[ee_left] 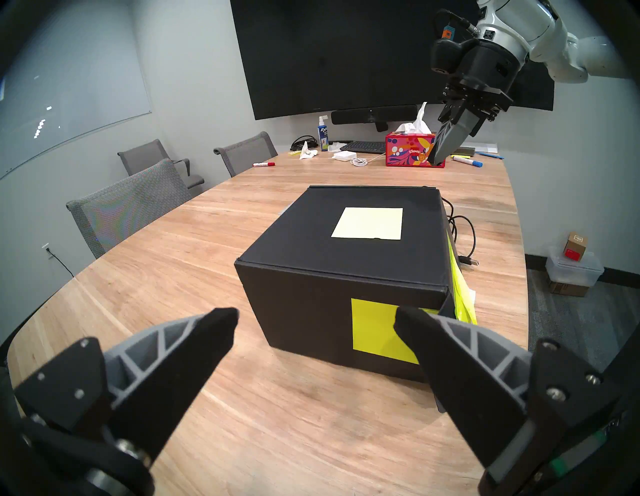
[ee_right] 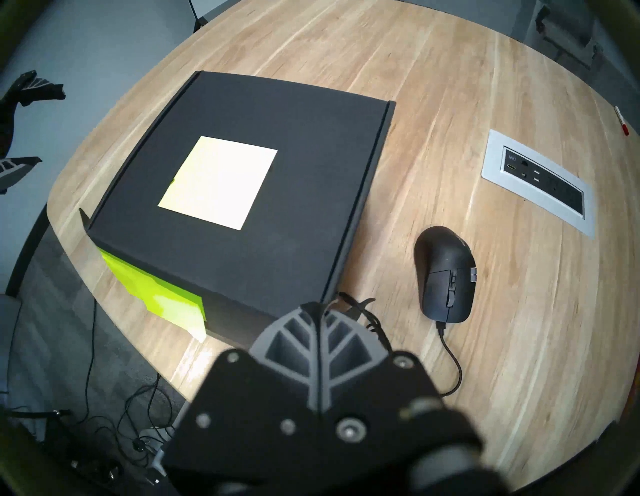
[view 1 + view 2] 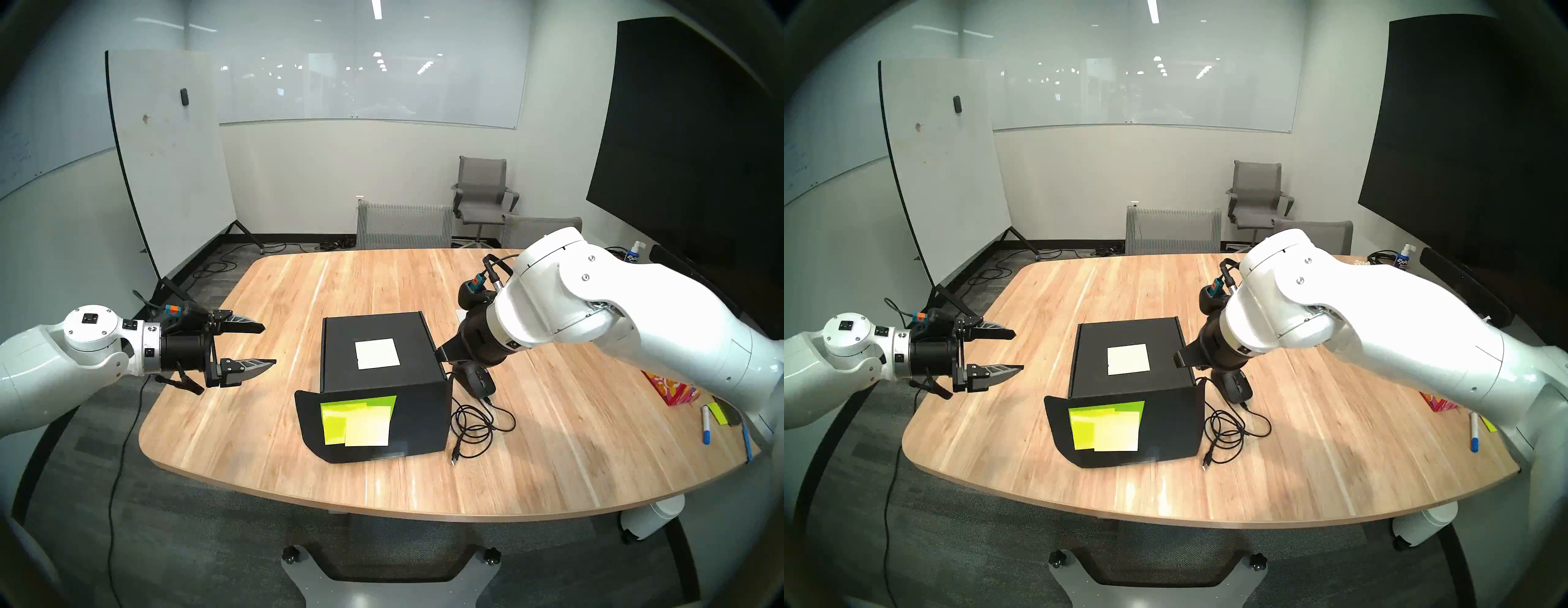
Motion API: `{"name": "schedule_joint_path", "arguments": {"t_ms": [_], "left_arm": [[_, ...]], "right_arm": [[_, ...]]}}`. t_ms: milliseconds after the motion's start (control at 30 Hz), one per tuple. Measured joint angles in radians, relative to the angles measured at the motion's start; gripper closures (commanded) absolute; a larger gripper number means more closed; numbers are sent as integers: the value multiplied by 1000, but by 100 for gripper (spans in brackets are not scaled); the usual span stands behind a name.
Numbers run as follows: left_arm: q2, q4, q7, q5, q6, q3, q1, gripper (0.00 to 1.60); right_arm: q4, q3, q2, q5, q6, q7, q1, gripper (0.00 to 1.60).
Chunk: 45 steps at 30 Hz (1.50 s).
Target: Open the box and place the mouse inside
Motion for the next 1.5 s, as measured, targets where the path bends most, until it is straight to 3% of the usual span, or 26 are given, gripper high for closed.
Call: {"name": "schedule_joint_path", "arguments": {"t_ms": [867,1500], "left_arm": [[0,0,0,0,0,3,-2,0],[1,0,0,-1,-1,5,-4,0]], "right_arm": [[-144,-146,57,142,-163,-161,90,160],[-164,-194,80,85,-219,-212,94,160]]}}
